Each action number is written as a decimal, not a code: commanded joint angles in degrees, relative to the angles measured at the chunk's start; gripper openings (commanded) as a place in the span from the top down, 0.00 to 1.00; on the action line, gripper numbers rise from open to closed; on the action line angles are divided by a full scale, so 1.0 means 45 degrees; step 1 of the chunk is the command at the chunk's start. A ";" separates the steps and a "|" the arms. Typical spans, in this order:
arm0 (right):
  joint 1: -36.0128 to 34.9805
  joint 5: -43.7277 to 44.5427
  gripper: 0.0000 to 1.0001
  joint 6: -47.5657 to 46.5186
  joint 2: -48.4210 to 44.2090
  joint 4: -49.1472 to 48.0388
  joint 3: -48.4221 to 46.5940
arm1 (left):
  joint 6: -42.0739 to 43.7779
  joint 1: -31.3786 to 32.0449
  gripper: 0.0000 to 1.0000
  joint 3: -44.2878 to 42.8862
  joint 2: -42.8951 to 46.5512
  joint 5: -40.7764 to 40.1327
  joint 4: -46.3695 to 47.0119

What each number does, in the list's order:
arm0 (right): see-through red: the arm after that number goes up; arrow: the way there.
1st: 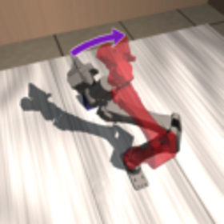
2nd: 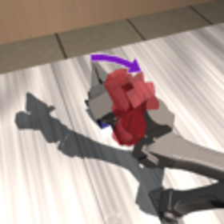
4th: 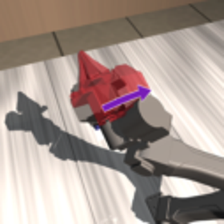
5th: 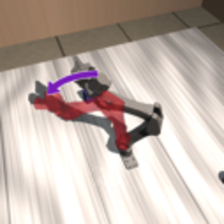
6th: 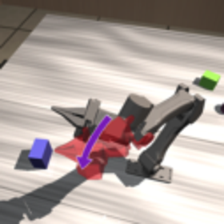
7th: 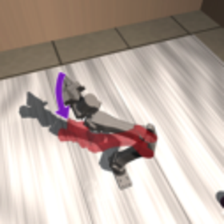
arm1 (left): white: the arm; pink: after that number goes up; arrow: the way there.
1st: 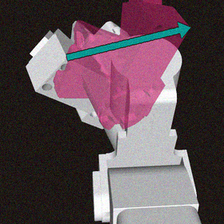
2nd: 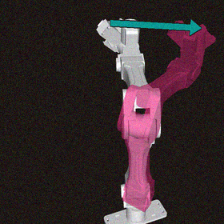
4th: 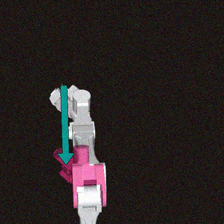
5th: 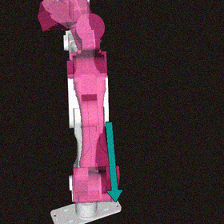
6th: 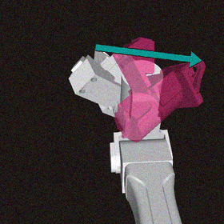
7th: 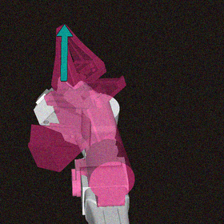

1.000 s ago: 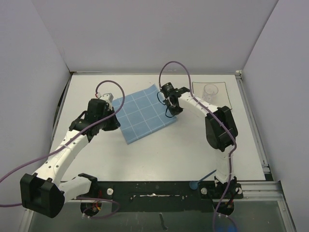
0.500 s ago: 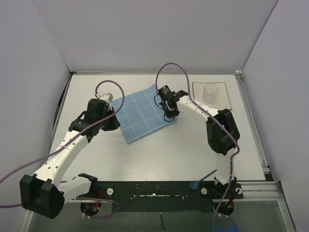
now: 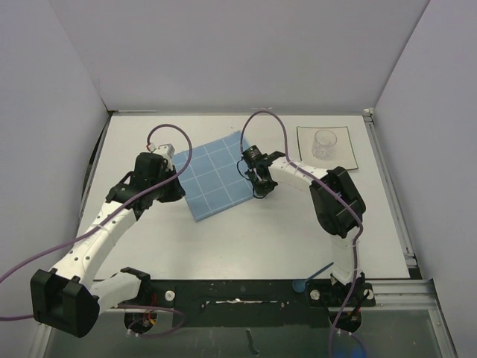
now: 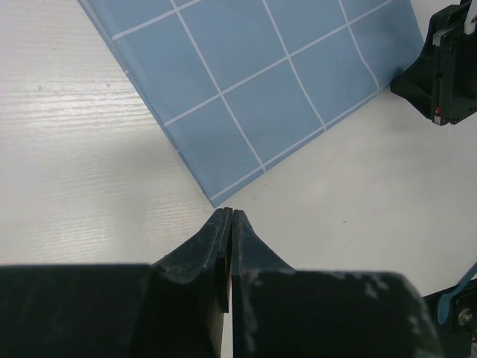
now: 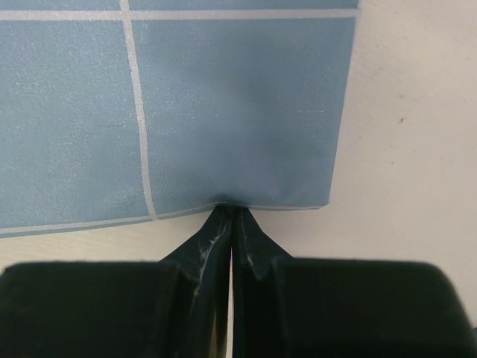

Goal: Set the dinner table for one person
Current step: Adjust the napkin at the center of the board, then pick up the cup at the center of the board.

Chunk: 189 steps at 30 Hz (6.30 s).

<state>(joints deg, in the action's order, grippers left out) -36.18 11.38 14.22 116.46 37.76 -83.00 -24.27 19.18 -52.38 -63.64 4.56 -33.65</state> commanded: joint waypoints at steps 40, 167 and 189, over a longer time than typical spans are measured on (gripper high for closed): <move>0.0856 -0.0443 1.00 -0.0956 0.1952 0.0865 -0.4122 | 0.0262 -0.0262 1.00 -0.0322 -0.0892 -0.0009 0.0724; 0.1329 -0.0048 0.48 0.1721 -0.0920 0.2994 -0.2916 | 0.1522 -0.0877 1.00 -0.1244 0.0159 0.0206 -0.0147; 0.5429 -0.0632 0.38 -0.0989 0.1455 0.5520 -1.1035 | 0.2022 -0.0886 0.24 -0.2746 -0.0616 0.1547 0.0108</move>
<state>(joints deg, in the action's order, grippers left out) -15.44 10.20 11.60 117.82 58.83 -125.99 -15.84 15.64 -62.54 -65.49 10.09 -35.92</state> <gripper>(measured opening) 0.621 0.757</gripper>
